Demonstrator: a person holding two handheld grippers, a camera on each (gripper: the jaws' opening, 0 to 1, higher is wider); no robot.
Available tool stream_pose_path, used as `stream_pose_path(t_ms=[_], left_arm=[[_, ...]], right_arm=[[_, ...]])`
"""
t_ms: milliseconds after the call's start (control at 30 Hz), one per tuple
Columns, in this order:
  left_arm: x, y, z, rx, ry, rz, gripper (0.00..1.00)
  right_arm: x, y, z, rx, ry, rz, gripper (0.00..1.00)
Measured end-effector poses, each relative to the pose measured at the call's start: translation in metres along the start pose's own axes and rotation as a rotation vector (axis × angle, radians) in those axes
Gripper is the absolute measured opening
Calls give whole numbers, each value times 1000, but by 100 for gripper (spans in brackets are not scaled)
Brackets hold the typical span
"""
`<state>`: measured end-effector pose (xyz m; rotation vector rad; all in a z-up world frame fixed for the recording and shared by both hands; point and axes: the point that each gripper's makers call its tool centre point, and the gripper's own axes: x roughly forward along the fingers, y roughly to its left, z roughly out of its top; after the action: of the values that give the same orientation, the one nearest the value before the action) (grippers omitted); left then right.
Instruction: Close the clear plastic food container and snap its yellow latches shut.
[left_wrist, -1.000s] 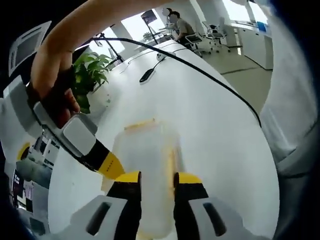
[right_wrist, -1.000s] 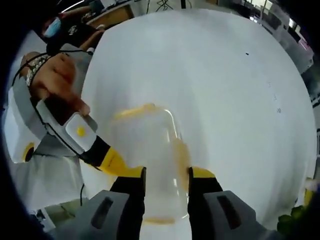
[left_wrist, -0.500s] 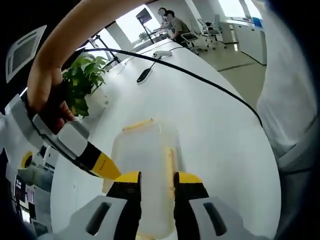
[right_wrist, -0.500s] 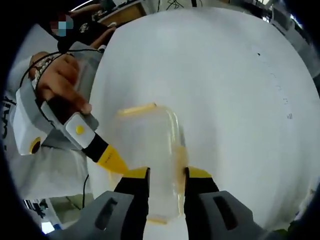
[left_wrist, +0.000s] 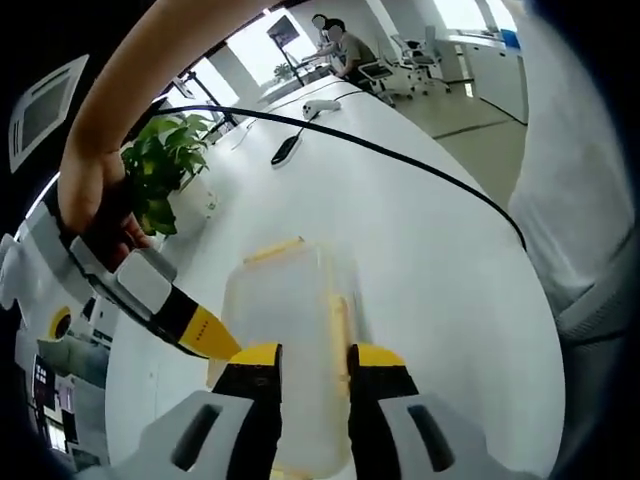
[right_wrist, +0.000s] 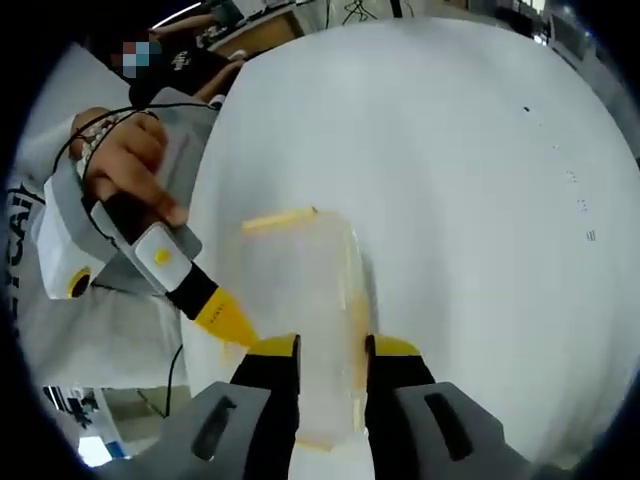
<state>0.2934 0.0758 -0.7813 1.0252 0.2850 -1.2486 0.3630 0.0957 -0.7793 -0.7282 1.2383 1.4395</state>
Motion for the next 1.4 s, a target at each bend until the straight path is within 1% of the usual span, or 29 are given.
stream_pose_path(t_ms=[133,200,233,533,700,733,800,867,1000,1100,1167,1233,1300,1400], left_arm=[[0,1,1,-8,6,6,18],[-1,0,1,11,6,8,19],[-1,1,1,-1,4,7,19],[-3,3,1,-23,-15,-14,20],[-3,3,2,-26,-12,-22,20],[-3,3,2,-33,-14,-23,20],[-3,5,3,-72,-20,-28,20],[-3,6,1,-82,-10,-26,22],[-2,3,-1,-65,-5,-39,27],[-4,2,-2,-77,-1,-51,29],[-6,2,-2,-92,-4,-58,31],[-8,2,-7,-122,18,-67,36],[-11,5,-9,-136,22,-63,42],[-15,11,-13,-175,29,-59,47]], right_arm=[[0,1,-2,-11,-15,-2,22],[-1,1,-2,-26,-19,-11,22],[0,0,-1,-36,-18,-20,22],[-1,0,-2,-74,-12,-72,23],[-1,-1,-2,-84,-23,-97,23],[-2,-1,-3,-88,-28,-104,23],[-2,-1,-3,-81,-45,-119,23],[-2,-1,-3,-85,-67,-133,23],[-3,0,-3,-100,-97,-167,23],[-4,-2,-2,-99,-120,-189,24],[-5,-4,-5,-99,-124,-213,29],[-7,-4,-10,-102,-129,-231,37],[-9,0,-15,-102,-137,-233,37],[-13,1,-20,-96,-155,-254,39]])
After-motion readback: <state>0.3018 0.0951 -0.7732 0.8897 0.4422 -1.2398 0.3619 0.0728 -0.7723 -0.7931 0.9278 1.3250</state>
